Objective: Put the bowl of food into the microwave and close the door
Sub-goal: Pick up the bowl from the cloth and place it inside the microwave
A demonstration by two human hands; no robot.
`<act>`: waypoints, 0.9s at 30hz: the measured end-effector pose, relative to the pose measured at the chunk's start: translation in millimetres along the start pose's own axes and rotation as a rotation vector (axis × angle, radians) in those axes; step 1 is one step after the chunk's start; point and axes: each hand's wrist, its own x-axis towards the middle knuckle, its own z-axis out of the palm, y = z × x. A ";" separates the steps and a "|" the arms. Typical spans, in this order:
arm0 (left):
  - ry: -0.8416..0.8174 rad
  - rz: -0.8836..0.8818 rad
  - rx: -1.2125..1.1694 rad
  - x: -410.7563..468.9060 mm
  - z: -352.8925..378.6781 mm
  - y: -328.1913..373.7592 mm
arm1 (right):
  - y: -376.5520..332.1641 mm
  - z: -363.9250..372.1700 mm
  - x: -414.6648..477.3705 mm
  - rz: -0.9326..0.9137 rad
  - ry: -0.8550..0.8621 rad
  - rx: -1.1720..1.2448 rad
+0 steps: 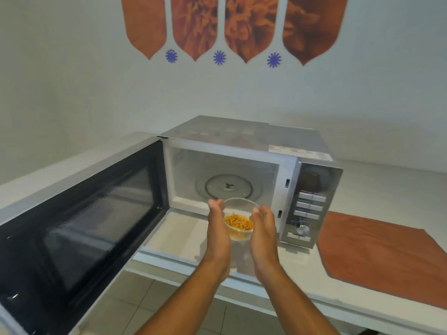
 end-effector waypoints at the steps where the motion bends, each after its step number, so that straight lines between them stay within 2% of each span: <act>1: 0.004 0.003 -0.007 13.2 -2.2 4.3 | -2.5 7.7 12.1 -0.006 0.000 -0.006; 7: 0.057 0.052 -0.042 89.0 -3.8 28.5 | -14.7 50.6 86.5 0.011 -0.039 -0.011; 14: 0.041 -0.002 -0.071 170.9 -4.0 23.8 | -1.7 85.1 169.2 0.070 0.018 -0.058; 20: 0.027 -0.102 -0.062 202.6 2.0 20.1 | 4.6 97.2 219.1 0.065 0.041 -0.168; 27: 0.026 -0.159 0.013 224.5 8.7 17.3 | 23.2 93.2 232.7 0.036 -0.003 -0.098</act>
